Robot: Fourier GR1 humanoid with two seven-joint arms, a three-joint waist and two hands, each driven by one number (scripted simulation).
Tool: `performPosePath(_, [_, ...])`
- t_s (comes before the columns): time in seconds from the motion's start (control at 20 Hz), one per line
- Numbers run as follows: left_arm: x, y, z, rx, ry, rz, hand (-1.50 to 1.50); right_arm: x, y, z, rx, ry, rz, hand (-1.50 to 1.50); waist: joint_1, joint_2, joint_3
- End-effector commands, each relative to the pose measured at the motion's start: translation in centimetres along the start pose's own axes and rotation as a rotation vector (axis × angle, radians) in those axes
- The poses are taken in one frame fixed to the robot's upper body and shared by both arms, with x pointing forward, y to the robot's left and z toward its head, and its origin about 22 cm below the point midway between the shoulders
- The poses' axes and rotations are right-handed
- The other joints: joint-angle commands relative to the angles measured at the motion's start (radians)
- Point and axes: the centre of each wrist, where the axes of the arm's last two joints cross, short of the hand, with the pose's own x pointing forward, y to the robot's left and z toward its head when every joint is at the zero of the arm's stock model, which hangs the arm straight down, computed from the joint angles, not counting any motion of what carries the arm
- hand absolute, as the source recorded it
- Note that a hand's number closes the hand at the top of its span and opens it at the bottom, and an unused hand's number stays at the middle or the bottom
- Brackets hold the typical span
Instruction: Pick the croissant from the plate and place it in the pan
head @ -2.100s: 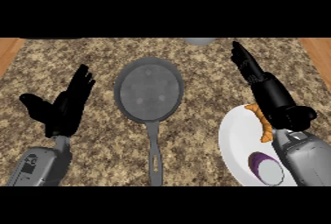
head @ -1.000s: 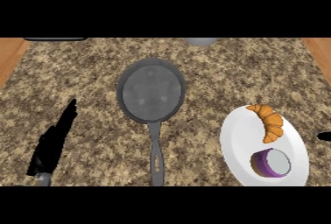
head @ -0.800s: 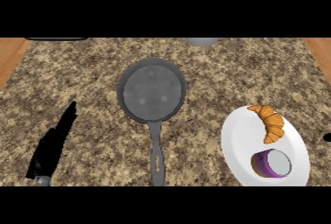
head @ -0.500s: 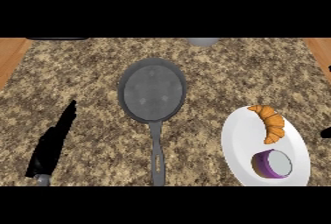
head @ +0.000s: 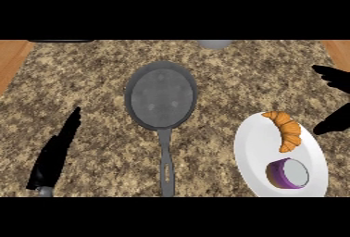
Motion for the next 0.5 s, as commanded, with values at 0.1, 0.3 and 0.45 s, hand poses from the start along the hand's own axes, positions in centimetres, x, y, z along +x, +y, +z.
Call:
performPosePath(0.1, [0.1,0.7,0.2,0.013,0.001,-0.007,0.0,2.8,2.3,-2.0,0.078,0.086,0.129,-1.5,0.001,0.0,0.0])
performPosePath(0.3, [1.5,1.1,-0.2,-0.002,0.002,-0.004,0.0,4.8,1.5,-1.8,0.151,0.162,0.204,-1.5,-0.003,-0.001,0.0])
performPosePath(0.45, [-0.4,-0.1,-0.3,0.013,0.007,-0.006,0.0,4.5,3.3,-3.0,0.185,0.181,0.221,-1.5,-0.006,0.0,0.0])
